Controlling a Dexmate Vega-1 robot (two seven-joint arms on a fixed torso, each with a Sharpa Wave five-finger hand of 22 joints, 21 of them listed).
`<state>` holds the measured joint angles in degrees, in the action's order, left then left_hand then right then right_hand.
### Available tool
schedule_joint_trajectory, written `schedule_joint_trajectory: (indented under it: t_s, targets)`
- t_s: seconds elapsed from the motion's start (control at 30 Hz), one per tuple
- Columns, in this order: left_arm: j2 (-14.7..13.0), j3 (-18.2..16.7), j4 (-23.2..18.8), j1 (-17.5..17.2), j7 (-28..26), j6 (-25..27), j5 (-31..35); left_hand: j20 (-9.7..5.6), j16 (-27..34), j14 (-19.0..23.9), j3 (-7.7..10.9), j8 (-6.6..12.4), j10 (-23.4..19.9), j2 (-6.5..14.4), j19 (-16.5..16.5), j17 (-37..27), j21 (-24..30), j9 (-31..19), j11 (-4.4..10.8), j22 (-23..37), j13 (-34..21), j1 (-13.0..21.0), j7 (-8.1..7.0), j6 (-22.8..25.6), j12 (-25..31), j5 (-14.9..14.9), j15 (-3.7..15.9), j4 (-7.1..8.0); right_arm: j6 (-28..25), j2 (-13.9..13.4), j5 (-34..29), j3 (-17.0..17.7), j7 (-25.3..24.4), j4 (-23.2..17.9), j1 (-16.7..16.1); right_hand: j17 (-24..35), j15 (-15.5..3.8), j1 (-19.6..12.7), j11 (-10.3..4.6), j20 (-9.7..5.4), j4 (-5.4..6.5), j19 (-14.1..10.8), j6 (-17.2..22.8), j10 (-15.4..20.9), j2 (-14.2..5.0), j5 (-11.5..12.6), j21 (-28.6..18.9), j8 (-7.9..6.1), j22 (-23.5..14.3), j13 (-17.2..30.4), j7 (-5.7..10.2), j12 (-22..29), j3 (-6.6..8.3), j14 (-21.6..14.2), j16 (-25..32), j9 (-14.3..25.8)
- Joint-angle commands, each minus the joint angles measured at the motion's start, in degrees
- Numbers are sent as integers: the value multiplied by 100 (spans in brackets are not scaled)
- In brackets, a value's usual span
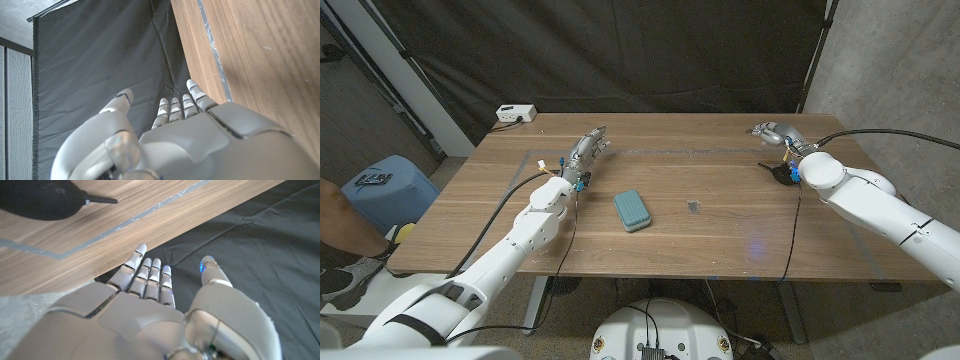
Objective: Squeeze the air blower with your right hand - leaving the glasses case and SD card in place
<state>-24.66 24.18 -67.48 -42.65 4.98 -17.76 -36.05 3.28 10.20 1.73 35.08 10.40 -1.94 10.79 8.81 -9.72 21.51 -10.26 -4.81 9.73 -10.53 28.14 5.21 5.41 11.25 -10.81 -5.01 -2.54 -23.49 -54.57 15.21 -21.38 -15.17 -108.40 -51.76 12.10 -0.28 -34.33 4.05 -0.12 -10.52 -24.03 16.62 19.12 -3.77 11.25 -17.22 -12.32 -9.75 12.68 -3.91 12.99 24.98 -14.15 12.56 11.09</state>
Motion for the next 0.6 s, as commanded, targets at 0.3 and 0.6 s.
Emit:
schedule_joint_trajectory:
  t_s: [0.3, 0.6]
  targets:
    - [68, 49, 148, 122, 27, 35, 19, -2, 41, 20, 5, 27, -9, 2, 40, -15, -29, -18, -33, 16, -24, 76, 10, 22, 37, -30, -51, -43, -851, -490, -494, -38, 46, -264, -27, -29, 43, -403, 8, 15, -64, -89, 72, 153, 222, -2, 67, -65, -5, 61, -65, 78, 46, -68, 3, 23]
    - [21, 37, 21, 46, -45, 66, 33, -1, 42, 23, 0, 27, -11, 5, 48, -16, -46, -18, -35, 17, -24, 80, 7, 27, 37, -30, -48, -46, -1249, -656, -785, -189, 100, -408, 41, -39, -12, -703, -17, 30, -25, -223, 253, 312, 408, -62, 109, -112, -6, 168, -68, 196, 48, -186, 26, 36]
